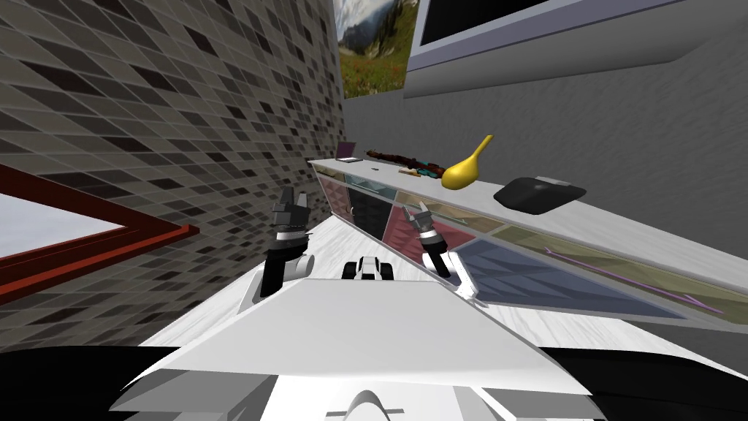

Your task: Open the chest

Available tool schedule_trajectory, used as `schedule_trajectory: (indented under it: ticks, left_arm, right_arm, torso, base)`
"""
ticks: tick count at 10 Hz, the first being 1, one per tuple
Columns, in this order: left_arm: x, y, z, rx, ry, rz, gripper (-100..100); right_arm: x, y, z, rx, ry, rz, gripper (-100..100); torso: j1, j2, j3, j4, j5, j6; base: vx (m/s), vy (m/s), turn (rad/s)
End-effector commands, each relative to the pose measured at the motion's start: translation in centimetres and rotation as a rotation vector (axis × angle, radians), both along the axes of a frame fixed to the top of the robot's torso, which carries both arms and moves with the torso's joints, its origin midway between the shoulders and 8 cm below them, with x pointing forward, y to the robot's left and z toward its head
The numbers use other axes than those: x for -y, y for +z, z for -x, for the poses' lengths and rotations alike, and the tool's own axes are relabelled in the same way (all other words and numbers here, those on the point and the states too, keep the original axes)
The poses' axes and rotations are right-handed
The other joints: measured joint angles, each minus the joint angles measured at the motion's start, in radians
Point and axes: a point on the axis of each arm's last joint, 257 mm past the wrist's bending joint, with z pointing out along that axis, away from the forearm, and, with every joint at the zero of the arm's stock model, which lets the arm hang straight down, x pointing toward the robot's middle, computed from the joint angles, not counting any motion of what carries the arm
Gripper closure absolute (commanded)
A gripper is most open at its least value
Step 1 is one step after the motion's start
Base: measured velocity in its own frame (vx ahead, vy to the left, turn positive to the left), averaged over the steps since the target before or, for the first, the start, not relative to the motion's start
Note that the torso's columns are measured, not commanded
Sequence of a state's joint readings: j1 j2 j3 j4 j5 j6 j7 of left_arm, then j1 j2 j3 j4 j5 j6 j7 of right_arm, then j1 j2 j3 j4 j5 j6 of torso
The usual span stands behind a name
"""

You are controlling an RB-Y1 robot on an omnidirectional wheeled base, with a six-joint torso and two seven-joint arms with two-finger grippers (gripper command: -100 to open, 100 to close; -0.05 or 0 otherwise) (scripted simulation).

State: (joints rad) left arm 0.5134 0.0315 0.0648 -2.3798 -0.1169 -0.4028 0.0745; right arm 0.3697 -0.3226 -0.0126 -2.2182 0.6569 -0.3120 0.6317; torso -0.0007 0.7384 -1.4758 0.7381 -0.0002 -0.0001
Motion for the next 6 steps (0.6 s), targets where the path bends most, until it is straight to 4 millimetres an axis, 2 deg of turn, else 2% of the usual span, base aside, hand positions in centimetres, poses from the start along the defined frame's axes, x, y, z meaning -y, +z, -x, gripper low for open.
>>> schedule_trajectory:
  ticks: [1, 6]
  left_arm:
    - [0.0, 0.0, 0.0, 0.000, 0.000, 0.000, 0]
    - [0.0, 0.0, 0.0, 0.000, 0.000, 0.000, 0]
  right_arm:
    - [-0.2, -0.7, -0.6, 0.014, -0.037, 0.102, -100]
    - [-0.8, -2.5, -2.1, 0.046, -0.115, 0.342, -100]
  torso:
    - [0.002, -0.001, -0.001, 0.000, 0.000, 0.000]
    - [0.001, 0.000, 0.000, 0.000, 0.000, 0.000]
  base:
    - [0.049, 0.070, -0.047]
    - [0.048, 0.068, -0.063]
